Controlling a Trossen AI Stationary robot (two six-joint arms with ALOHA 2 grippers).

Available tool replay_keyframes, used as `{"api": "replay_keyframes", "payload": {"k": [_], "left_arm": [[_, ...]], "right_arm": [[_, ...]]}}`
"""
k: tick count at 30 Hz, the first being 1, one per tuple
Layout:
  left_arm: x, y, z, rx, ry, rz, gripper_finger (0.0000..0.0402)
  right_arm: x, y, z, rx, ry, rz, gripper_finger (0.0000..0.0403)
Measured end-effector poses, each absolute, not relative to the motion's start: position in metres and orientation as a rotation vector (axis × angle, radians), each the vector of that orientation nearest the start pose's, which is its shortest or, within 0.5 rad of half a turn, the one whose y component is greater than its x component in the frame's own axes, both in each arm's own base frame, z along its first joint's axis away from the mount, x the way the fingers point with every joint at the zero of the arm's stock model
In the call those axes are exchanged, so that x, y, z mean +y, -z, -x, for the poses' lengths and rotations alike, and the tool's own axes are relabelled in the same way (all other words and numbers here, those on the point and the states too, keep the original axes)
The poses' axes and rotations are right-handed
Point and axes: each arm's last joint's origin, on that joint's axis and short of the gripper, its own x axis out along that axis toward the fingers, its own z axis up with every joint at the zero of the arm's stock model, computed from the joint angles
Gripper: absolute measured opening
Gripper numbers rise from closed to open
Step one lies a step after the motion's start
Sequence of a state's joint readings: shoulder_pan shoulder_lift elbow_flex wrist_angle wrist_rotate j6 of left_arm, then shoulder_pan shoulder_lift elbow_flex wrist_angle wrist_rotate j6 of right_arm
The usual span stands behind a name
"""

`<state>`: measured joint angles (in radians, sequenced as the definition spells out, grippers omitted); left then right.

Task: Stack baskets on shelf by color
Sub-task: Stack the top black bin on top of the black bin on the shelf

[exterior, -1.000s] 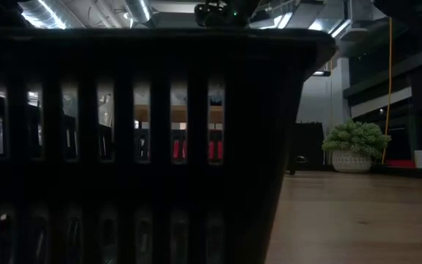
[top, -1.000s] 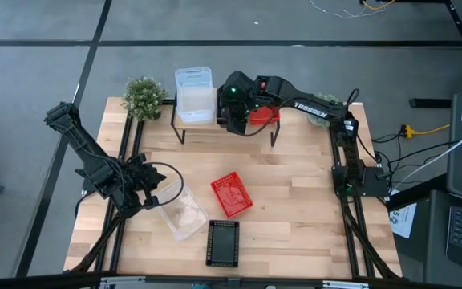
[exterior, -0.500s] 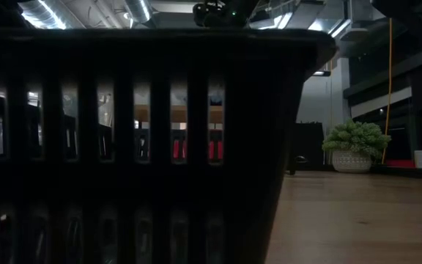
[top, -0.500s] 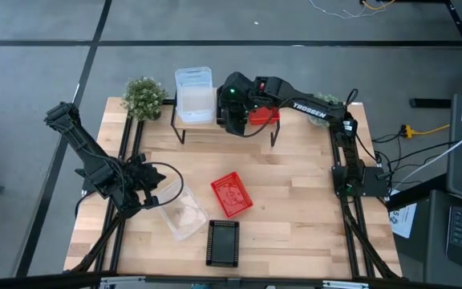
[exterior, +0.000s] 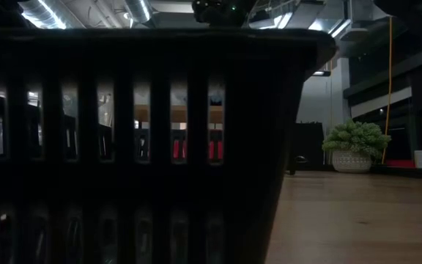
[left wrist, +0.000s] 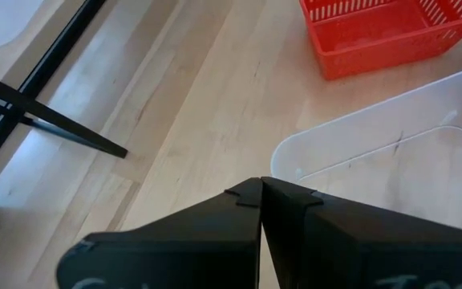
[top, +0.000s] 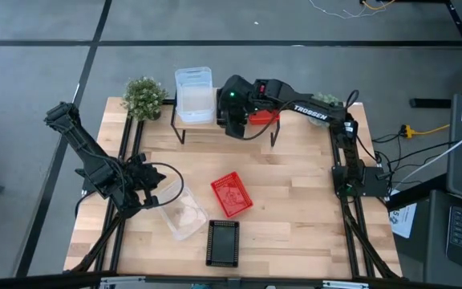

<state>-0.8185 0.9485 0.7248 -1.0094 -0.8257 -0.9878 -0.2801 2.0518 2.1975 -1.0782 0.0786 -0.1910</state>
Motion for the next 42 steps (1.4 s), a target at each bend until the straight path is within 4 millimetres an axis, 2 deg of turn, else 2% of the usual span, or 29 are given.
{"api": "replay_keyframes", "payload": {"k": [9, 14, 19, 23, 28, 35, 39, 42], "left_arm": [[-0.093, -0.24, -0.116, 0.71, -0.388, 0.026, 0.0], [-0.093, -0.24, -0.116, 0.71, -0.388, 0.026, 0.0], [-0.093, -0.24, -0.116, 0.71, -0.388, 0.025, 0.0], [-0.093, -0.24, -0.116, 0.71, -0.388, 0.024, 0.0], [-0.093, -0.24, -0.116, 0.712, -0.387, 0.026, 0.0], [-0.093, -0.24, -0.116, 0.714, -0.385, 0.026, 0.0], [-0.093, -0.24, -0.116, 0.714, -0.385, 0.026, 0.0], [-0.093, -0.24, -0.116, 0.714, -0.385, 0.026, 0.0]], "right_arm": [[-0.111, -0.355, -0.421, 0.962, 0.386, 0.183, 0.0108], [-0.092, -0.352, -0.428, 0.992, 0.56, 0.356, 0.0108], [-0.068, -0.341, -0.437, 1.038, 0.692, 0.533, 0.0108], [-0.058, -0.328, -0.444, 1.072, 0.781, 0.627, 0.0108], [-0.057, -0.309, -0.452, 1.12, 0.874, 0.706, 0.0108], [-0.058, -0.289, -0.46, 1.157, 0.87, 0.718, 0.0108], [-0.059, -0.29, -0.46, 1.165, 0.919, 0.776, 0.0108], [-0.059, -0.299, -0.458, 1.151, 0.942, 0.801, 0.0108]]}}
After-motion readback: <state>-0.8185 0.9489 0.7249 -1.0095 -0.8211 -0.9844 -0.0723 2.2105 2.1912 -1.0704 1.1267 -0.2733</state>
